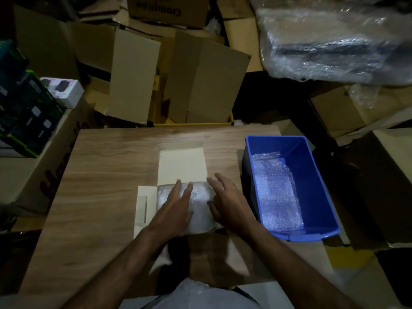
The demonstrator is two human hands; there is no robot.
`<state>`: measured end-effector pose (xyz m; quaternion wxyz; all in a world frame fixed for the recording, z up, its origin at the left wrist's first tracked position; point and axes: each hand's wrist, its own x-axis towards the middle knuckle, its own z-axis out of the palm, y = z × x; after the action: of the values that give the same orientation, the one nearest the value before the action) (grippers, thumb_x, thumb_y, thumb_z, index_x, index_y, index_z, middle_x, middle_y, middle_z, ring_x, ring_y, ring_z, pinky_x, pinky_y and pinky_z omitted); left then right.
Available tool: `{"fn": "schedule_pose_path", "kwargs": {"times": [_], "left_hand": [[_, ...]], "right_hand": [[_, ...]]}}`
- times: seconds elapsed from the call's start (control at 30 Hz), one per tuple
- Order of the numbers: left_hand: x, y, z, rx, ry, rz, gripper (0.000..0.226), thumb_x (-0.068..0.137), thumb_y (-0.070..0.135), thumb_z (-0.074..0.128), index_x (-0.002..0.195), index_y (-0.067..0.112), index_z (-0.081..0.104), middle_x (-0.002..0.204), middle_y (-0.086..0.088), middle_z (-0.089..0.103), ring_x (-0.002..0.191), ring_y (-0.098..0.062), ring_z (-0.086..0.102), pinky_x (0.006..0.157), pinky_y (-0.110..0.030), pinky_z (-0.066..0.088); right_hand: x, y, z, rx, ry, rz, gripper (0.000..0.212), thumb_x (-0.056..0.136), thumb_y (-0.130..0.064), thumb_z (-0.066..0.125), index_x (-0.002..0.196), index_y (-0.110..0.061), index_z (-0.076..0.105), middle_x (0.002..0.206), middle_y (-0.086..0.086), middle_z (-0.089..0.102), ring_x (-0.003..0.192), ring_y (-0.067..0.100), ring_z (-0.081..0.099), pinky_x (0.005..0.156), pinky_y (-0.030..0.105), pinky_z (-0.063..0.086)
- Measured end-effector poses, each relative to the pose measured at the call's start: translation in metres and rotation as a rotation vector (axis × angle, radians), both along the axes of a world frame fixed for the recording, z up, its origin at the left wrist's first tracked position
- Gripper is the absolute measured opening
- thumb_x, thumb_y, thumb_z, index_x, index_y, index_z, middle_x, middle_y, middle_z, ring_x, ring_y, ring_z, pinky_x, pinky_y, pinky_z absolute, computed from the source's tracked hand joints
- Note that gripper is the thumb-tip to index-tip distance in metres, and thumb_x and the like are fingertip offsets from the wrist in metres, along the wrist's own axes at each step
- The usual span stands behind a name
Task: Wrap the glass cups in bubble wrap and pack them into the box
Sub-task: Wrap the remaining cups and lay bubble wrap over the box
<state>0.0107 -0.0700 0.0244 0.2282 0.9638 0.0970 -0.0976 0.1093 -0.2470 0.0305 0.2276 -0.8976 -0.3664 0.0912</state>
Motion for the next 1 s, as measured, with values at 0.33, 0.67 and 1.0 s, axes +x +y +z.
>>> {"fn": "schedule_pose_path", "kwargs": {"times": [0.33, 0.67, 1.0], "left_hand": [[0.08, -0.094, 0.005, -0.08, -0.348, -0.246, 0.059, 0.099, 0.026, 0.048, 0.152, 0.002, 0.038, 0.161, -0.031, 0.021, 0.152, -0.04, 0.023, 0.116, -0.049, 0.037], [0.131, -0.161, -0.031, 0.087, -0.173, -0.264, 0.069, 0.091, 0.048, 0.041, 0.145, 0.006, 0.052, 0.161, -0.028, 0.025, 0.142, -0.049, 0.039, 0.107, -0.057, 0.044], [0.13, -0.157, -0.038, 0.087, -0.212, -0.26, 0.079, 0.096, 0.062, 0.032, 0.161, 0.019, 0.019, 0.168, -0.01, -0.015, 0.155, -0.034, -0.007, 0.122, -0.048, 0.012]], "right_hand": [[0.027, -0.13, -0.006, 0.023, -0.089, -0.312, 0.059, 0.096, -0.034, 0.053, 0.151, -0.017, 0.044, 0.162, 0.014, 0.033, 0.145, 0.034, 0.038, 0.112, 0.044, 0.041], [0.093, -0.195, -0.043, -0.348, 0.035, -0.2, 0.068, 0.082, -0.031, 0.049, 0.147, -0.009, 0.049, 0.152, 0.03, 0.041, 0.14, 0.045, 0.042, 0.117, 0.047, 0.033], [0.12, -0.19, -0.057, -0.392, -0.04, -0.066, 0.036, 0.094, -0.025, 0.053, 0.126, -0.022, 0.068, 0.133, 0.01, 0.062, 0.127, 0.033, 0.053, 0.107, 0.044, 0.037]]}}
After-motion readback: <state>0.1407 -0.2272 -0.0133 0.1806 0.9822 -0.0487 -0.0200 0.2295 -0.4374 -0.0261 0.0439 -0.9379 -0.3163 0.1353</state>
